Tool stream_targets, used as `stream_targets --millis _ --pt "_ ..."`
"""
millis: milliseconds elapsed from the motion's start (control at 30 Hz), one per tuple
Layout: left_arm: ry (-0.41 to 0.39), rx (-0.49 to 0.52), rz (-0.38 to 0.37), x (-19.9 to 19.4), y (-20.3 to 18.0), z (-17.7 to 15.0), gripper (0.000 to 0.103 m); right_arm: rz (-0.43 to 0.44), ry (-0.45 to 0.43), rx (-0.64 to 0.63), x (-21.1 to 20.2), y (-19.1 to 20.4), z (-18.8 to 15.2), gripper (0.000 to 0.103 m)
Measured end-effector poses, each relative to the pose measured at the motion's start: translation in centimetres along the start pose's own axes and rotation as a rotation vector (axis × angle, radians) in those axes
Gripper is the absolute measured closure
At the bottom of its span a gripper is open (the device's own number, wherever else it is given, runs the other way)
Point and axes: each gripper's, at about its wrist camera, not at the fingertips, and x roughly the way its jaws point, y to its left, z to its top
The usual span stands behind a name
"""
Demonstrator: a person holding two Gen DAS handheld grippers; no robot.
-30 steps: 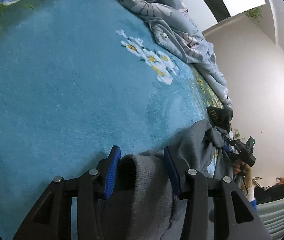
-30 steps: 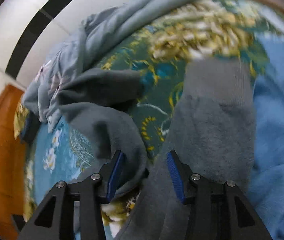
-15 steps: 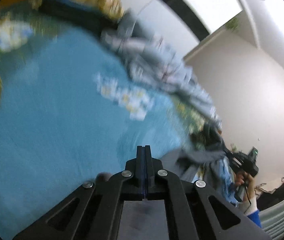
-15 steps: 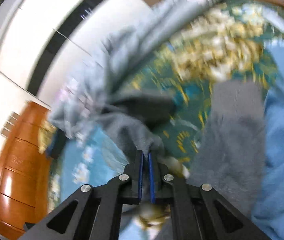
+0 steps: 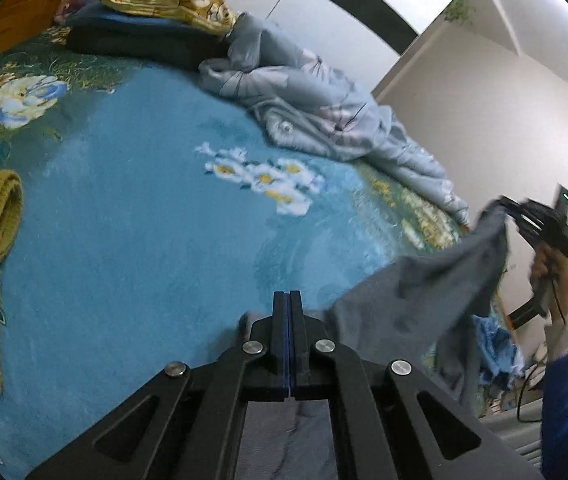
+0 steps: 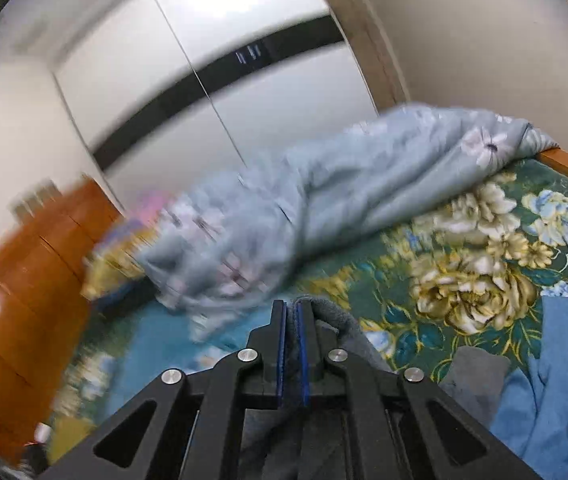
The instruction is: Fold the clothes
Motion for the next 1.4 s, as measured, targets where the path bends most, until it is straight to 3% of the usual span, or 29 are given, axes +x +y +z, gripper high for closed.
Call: stream_targets --millis 100,167,200,233,300,400,567,733,833,967,1000,1033,1100,1200,1300,1400 --pt "0.027 0.005 0.023 0.4 0.6 -0.4 0.103 -0.003 0.129 0.039 6.7 -0.6 -2.2 0.093" --pt "0.041 -0.006 0.038 0.4 1.4 -0.7 0.103 0.05 0.185 0.055 9.1 -1.0 -4.0 0.093" --pt "0.047 -0.012 0.045 0.4 1.9 -0.8 0.103 0.08 0.198 0.055 9.3 -1.4 -4.6 0.084" --pt "0.054 -0.018 0.053 0.5 2.3 -1.0 0.103 0.106 0.2 0.05 8.9 -1.8 -4.9 0.064" --pt "0.065 -0.031 0.064 0.5 3.0 -1.3 0.103 0.14 0.195 0.041 7.8 -2.8 -5.6 0.046" --pt "0.065 -0.057 0.062 0.6 3.8 -1.7 0.102 0.075 0.163 0.051 4.2 -5.0 -6.4 0.046" --pt "0.093 -0.086 0.052 1.3 4.1 -2.4 0.101 0.008 0.25 0.16 1.0 -8.6 -10.5 0.046" --pt "0.115 -0.088 0.045 1.9 3.4 -3.0 0.101 0.116 0.397 0.206 2.9 -7.9 -15.6 0.046" --pt "0.112 -0.097 0.051 1.7 3.3 -3.2 0.101 0.102 0.439 0.189 5.4 -6.6 -17.6 0.046" --pt "0.11 -0.095 0.05 1.2 3.4 -3.3 0.101 0.068 0.375 0.205 7.0 -6.6 -17.5 0.047" --pt "0.112 -0.092 0.054 1.1 3.4 -3.4 0.101 0.064 0.353 0.209 7.0 -6.7 -17.1 0.052" --pt "0.113 -0.093 0.057 1.1 3.5 -3.4 0.101 0.056 0.336 0.21 7.0 -6.9 -16.7 0.072" --pt "0.112 -0.101 0.057 1.1 3.8 -3.5 0.101 0.05 0.303 0.217 6.6 -7.3 -15.0 0.095" --pt "0.11 -0.106 0.049 1.2 3.9 -3.5 0.101 0.047 0.234 0.232 5.7 -8.0 -11.8 0.096" --pt "0.109 -0.101 0.043 1.2 3.7 -3.3 0.1 0.007 0.081 0.233 3.2 -9.2 -6.4 0.096" --pt "0.103 -0.091 0.052 1.3 3.3 -2.9 0.1 -0.088 -0.073 0.224 1.4 -10.8 -1.3 0.096"
